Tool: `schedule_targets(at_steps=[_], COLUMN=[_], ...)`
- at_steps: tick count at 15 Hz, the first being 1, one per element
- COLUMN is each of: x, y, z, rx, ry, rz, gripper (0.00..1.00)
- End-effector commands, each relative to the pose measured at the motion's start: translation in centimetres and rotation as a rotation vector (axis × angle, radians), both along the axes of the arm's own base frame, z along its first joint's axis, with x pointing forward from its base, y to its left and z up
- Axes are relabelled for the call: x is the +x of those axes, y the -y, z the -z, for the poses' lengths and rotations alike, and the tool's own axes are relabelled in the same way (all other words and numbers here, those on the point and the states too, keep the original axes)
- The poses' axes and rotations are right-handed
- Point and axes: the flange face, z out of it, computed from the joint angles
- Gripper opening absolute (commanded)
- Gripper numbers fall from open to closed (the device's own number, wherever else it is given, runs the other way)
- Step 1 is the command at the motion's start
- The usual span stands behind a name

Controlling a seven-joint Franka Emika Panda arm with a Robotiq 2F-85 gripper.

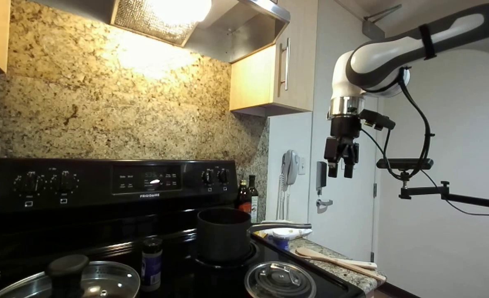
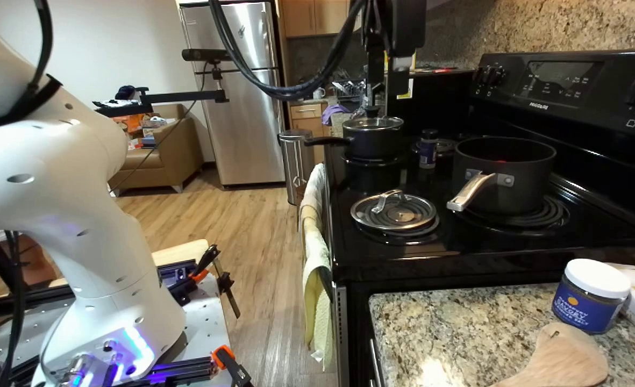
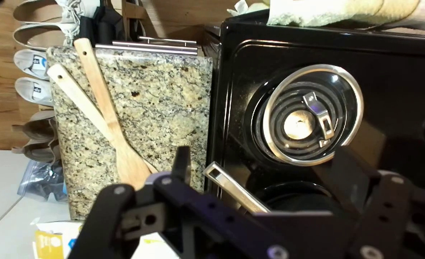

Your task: Put the jar in the black pot on the stove

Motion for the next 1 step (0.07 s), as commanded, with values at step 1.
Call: schedule_targets(at_steps=[1], x=[0.06], y=[0.03], z=[0.03], rx=[0.001], ry=[-0.002], rz=[0.0], gripper=[1.0])
